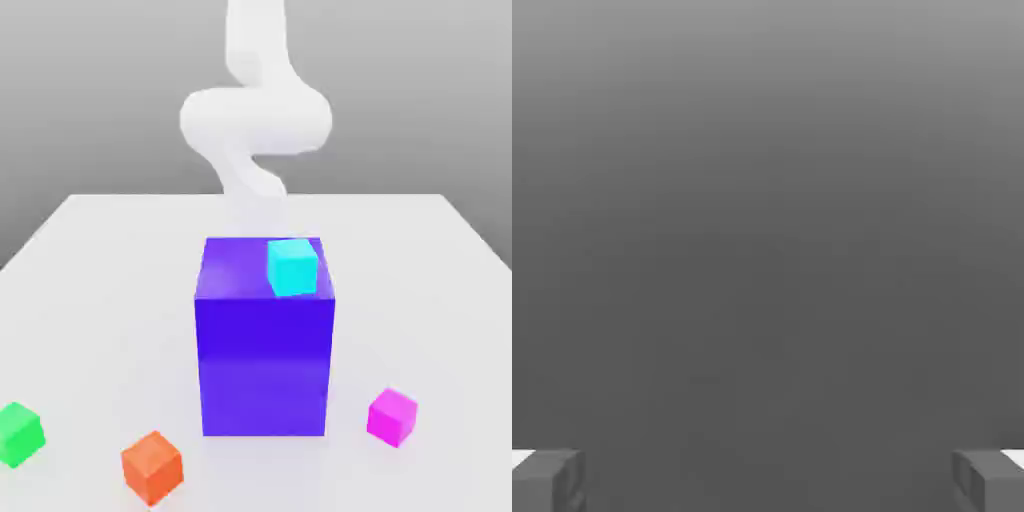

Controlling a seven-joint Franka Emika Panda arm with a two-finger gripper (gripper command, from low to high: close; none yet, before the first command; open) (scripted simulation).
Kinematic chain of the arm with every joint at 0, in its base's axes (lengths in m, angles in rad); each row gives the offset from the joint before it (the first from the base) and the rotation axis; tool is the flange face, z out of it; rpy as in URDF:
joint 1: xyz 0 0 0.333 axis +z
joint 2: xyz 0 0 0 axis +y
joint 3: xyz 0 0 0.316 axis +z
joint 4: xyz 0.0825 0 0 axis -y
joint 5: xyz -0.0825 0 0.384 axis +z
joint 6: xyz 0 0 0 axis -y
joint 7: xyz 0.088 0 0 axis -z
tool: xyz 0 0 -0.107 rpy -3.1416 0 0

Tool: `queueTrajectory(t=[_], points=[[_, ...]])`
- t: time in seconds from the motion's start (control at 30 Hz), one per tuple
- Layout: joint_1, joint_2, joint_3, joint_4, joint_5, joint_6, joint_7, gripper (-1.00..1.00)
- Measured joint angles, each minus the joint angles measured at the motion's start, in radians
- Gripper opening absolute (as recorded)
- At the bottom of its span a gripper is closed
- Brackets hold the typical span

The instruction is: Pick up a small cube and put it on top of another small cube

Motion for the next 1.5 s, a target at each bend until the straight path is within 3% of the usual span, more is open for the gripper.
queueTrajectory(t=[0.5, 0.73, 0.93, 0.97, 1.2, 1.4, 1.5], points=[[0.244, 0.552, 0.051, -0.229, 0.096, 0.301, -0.298, 0.00], [0.332, 0.801, 0.080, -0.336, -0.021, 0.445, -0.319, 0.00], [0.367, 1.018, 0.040, -0.314, -0.086, 0.612, -0.287, 0.00], [0.370, 1.046, 0.037, -0.309, -0.087, 0.634, -0.285, -1.00], [0.372, 1.047, 0.035, -0.309, -0.092, 0.631, -0.281, -1.00], [0.353, 0.856, 0.064, -0.344, -0.054, 0.480, -0.312, -1.00], [0.317, 0.812, 0.058, -0.302, -0.031, 0.424, -0.398, -1.00]])
